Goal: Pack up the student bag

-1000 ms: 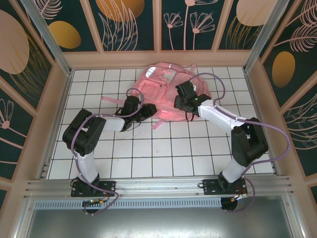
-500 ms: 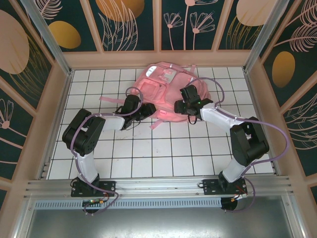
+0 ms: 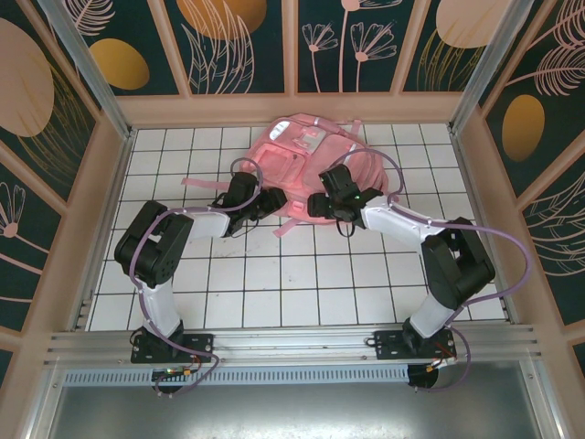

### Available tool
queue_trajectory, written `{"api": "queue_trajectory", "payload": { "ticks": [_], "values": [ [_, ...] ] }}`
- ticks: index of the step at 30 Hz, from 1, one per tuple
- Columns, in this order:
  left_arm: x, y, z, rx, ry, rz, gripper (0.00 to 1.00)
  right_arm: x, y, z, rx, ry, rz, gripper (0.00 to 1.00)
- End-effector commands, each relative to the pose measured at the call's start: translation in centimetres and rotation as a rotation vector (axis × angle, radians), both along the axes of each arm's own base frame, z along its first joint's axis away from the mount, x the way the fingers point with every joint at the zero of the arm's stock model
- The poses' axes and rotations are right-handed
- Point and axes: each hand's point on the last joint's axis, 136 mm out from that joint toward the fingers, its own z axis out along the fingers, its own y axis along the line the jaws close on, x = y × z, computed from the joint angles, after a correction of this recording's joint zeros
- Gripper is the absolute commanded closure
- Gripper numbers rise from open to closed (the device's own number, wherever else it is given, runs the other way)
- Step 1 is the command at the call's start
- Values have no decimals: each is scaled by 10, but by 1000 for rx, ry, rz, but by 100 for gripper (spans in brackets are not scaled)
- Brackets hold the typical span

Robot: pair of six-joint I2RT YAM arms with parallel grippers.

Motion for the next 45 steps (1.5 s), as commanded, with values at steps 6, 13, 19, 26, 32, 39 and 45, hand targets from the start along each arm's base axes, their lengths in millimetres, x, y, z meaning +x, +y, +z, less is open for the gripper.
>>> {"api": "queue_trajectory", "payload": {
  "ticks": [6,13,19,26,32,39,45],
  "values": [
    [9,-2,18,-16,-47,-2,54,12,-20,-11,-109,-19,-38,44],
    [10,-1,18,-14,-48,1,53,32,-18,0,-200,-93,-7,49],
    [9,-1,18,-14,-47,5,54,46,-11,3,-238,-120,16,54],
    [10,3,20,0,-52,12,53,50,-11,-5,-274,-108,20,81],
    [20,17,9,17,-36,67,43,41,2,13,-160,-86,82,100],
    [67,25,17,40,-100,163,14,6,6,14,9,66,146,100],
    [98,41,-32,94,-12,205,69,-15,-29,3,7,170,123,100]
  ]
}}
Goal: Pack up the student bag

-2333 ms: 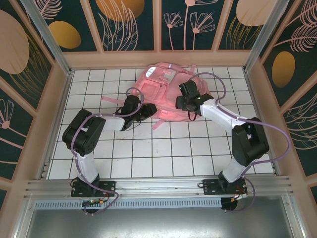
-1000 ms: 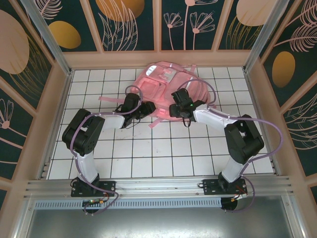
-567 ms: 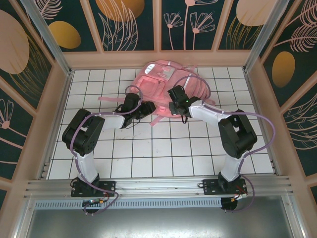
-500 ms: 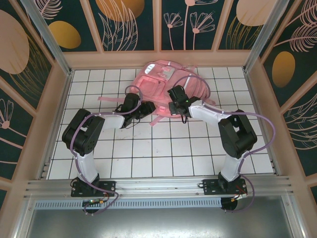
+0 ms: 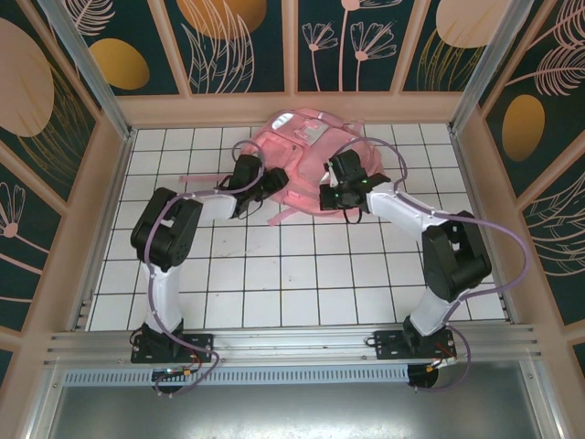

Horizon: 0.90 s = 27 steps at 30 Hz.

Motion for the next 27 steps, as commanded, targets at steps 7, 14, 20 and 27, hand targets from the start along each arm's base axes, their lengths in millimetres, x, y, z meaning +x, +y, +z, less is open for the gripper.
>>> {"api": "queue_trajectory", "payload": {
  "ticks": [7,14,20,27],
  "values": [
    [22,77,-42,85,58,173,100,-25,-93,-15,-189,116,-146,100],
    [12,90,-25,117,41,151,99,6,-164,3,-342,14,-321,100],
    [3,87,-13,91,36,120,94,5,-123,14,-172,-16,-223,100],
    [-3,87,-8,115,39,96,87,-3,-37,40,-34,-93,-54,71]
  ]
}}
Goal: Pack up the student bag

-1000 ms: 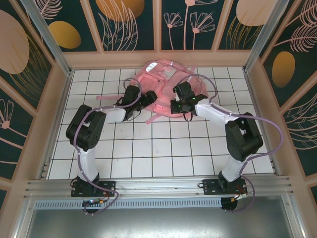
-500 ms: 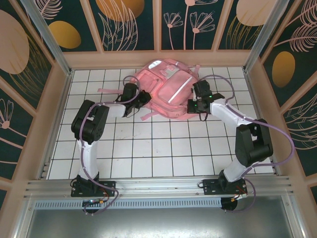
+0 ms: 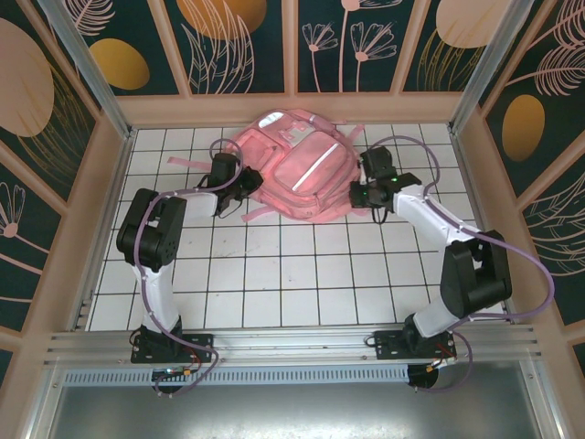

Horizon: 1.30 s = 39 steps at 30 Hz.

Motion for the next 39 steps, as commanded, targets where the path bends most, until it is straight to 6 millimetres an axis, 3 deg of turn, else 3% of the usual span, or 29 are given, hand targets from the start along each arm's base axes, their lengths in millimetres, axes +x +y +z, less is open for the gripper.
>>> {"api": "queue_trajectory", "payload": {
  "ticks": [1,10,18,25,30,35,39],
  "values": [
    [-6,22,-10,95,34,41,87,-2,47,21,77,-54,88,66],
    [-7,17,-7,61,30,29,86,-3,97,-4,109,13,87,57],
    [-8,18,-4,57,26,30,85,4,106,-26,50,35,48,62],
    [-9,19,-3,58,23,33,85,17,92,-41,-70,25,-22,70],
    [-10,20,-1,67,20,34,85,20,87,-43,-104,14,-16,97],
    [-9,23,-2,84,23,35,85,15,87,-25,-49,-7,45,100],
    [-11,31,-3,123,29,32,89,16,56,-4,-124,-62,110,100]
  ]
}}
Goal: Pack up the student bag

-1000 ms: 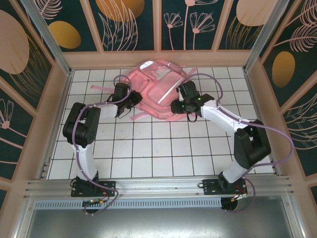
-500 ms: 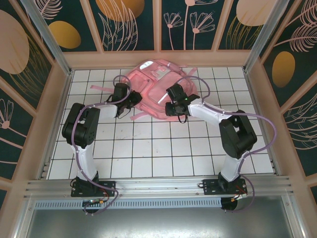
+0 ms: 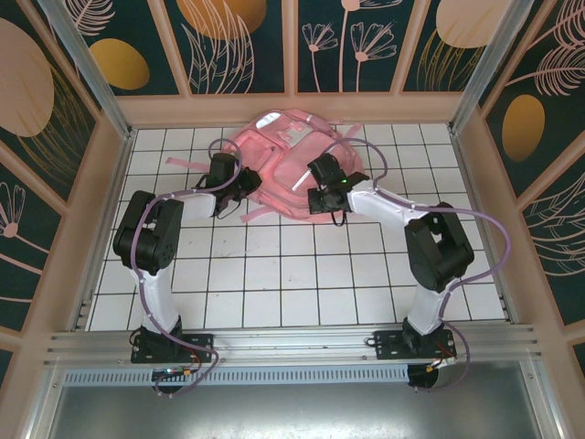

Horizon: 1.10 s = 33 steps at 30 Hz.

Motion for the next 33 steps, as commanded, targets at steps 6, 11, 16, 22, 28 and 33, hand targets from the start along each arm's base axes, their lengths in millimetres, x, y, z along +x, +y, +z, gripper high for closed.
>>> {"api": "queue_trajectory", "payload": {
  "ticks": [6,11,16,22,28,33],
  "values": [
    [-17,31,-5,119,29,19,89,28,-86,30,-276,-123,156,100],
    [-26,25,-3,103,33,-32,89,64,-134,26,-465,-129,99,100],
    [-29,23,3,110,28,-56,89,79,-123,28,-401,-146,113,100],
    [-27,22,8,121,19,-71,89,54,-74,27,-174,-127,222,100],
    [-14,39,7,231,24,-46,75,12,-31,29,104,-47,295,100],
    [-5,58,16,265,24,9,45,-9,-4,35,258,-27,325,100]
  ]
}}
